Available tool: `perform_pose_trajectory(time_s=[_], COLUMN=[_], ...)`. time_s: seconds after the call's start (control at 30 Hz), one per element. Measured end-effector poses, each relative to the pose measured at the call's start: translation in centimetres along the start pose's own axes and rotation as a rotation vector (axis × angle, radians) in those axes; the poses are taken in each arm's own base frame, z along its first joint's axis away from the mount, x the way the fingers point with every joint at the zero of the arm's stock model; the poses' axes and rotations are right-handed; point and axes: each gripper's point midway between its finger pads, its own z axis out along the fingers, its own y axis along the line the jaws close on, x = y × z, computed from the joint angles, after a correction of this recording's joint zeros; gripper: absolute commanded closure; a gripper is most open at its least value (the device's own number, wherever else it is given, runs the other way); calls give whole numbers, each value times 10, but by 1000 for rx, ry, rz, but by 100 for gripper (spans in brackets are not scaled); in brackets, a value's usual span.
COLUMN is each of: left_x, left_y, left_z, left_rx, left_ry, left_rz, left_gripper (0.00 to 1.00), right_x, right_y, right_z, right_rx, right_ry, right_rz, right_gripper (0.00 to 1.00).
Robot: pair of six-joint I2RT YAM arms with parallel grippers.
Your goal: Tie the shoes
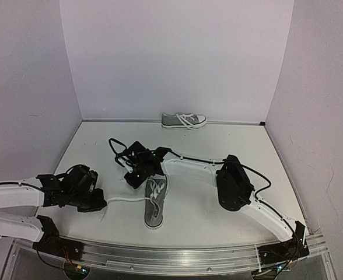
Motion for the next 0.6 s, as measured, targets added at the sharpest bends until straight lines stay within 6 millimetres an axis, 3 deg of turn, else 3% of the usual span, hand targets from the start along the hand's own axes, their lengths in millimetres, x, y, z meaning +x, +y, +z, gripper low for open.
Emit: perform_pose_trajectory(time_s=[0.07, 0.37, 0.43, 0.5, 0.6], left_x=[0, 0, 0, 0, 0], left_y=[0, 0, 0, 0, 1], left_z=[0, 0, 0, 1, 1], left_rx=[0, 0, -1, -2, -5], left_ry=[0, 0, 0, 1, 2], left_rz=[0, 7, 11, 14, 20], left_gripper=[100, 100, 100, 100, 100], right_x=[0, 4, 7, -2, -35], right_y=[2, 1, -2, -7, -17], right_z=[0, -10, -20, -39, -79], right_rx=[-3, -10, -15, -18, -14], right_ry=[1, 17, 29, 8, -84], right_rz=[-2, 26, 56, 86, 122], right_gripper=[100, 100, 100, 100, 100])
